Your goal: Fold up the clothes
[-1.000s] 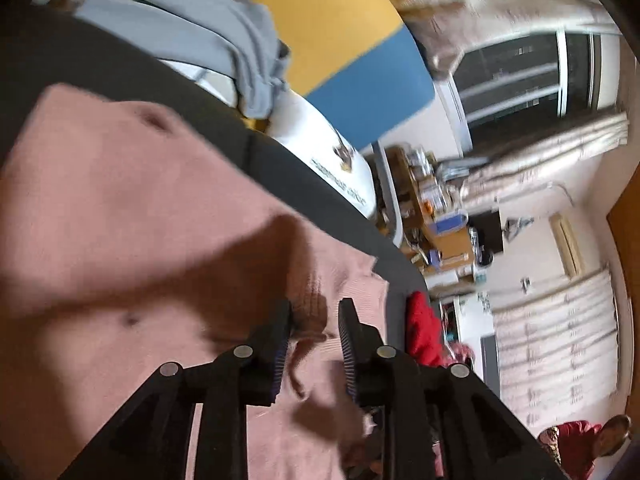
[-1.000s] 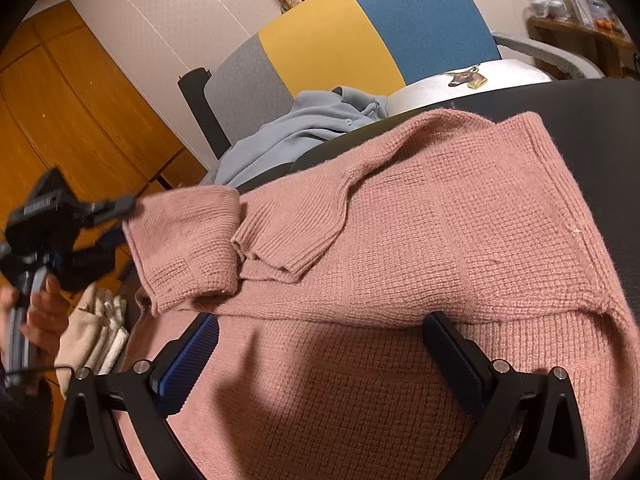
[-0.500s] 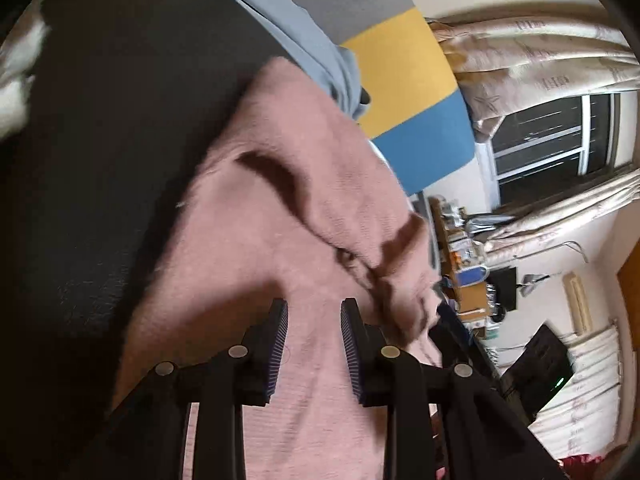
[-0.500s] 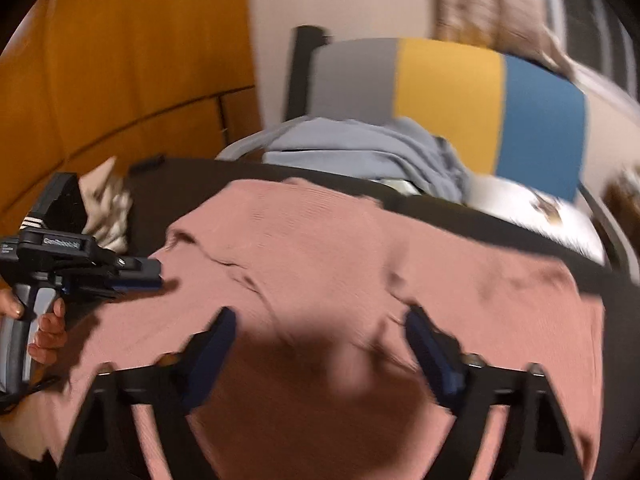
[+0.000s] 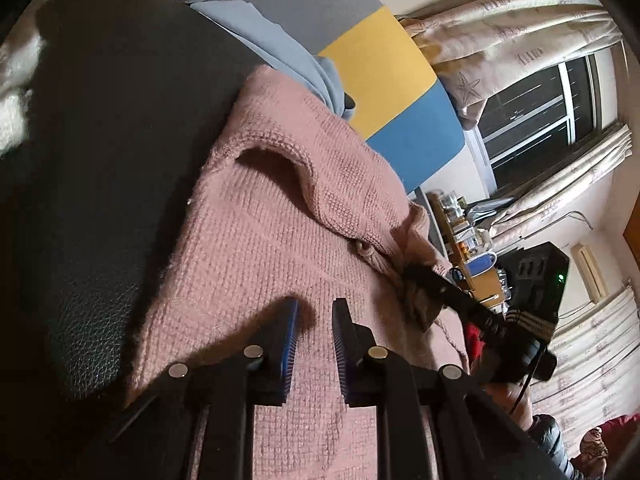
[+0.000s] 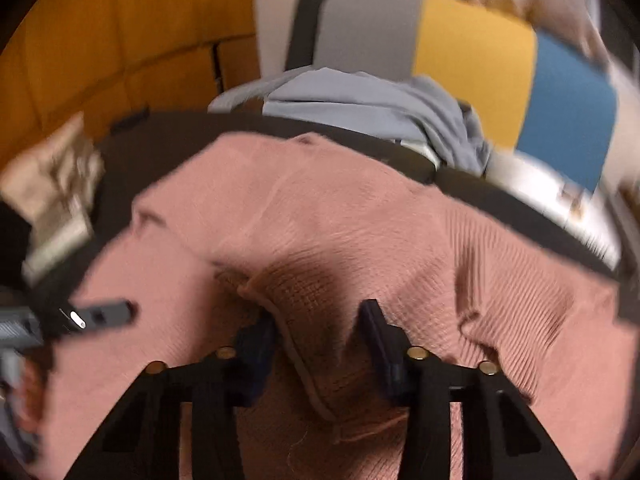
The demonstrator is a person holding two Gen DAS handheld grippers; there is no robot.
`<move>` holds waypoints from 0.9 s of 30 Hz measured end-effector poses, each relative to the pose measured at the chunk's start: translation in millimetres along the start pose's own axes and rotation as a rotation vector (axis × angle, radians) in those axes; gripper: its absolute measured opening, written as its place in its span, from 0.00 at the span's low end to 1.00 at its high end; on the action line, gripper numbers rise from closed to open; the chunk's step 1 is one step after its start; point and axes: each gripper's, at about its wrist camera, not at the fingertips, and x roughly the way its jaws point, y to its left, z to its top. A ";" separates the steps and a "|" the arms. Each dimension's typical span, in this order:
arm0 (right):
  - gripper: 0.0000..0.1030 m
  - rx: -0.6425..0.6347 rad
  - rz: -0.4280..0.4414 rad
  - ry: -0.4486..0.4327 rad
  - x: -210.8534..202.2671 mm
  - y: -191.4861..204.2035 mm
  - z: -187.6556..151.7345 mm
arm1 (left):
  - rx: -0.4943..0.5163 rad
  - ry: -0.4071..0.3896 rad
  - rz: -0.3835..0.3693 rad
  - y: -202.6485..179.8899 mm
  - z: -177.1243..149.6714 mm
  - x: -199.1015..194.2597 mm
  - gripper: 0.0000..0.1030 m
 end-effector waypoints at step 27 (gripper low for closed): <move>0.06 0.537 0.213 -0.210 -58.0 -97.8 10.2 | -0.143 0.010 -0.059 -9.9 61.2 23.1 0.34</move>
